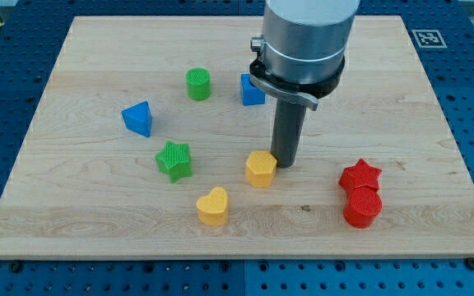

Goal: Push the green star closer to green circle

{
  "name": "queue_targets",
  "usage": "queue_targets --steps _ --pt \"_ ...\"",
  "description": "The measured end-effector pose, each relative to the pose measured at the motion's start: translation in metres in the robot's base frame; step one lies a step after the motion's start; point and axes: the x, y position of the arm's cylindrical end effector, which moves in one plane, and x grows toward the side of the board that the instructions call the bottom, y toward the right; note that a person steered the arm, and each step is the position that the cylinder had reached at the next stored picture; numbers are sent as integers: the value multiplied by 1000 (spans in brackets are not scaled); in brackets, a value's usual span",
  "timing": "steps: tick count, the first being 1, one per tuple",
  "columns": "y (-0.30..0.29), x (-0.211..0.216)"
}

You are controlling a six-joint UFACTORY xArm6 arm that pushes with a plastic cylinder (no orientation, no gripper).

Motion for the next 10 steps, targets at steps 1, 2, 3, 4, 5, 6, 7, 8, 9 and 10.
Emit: queue_targets --steps 1,2,3,4,5,6,7,8,9,10 --pt "-17 3" --pt "-30 13" --pt "-33 27" --pt "-43 16" --pt "-72 -17" --pt "-117 -30" --pt "-160 -31" --pt "-198 -31" --pt "-213 2" --pt "-206 38"
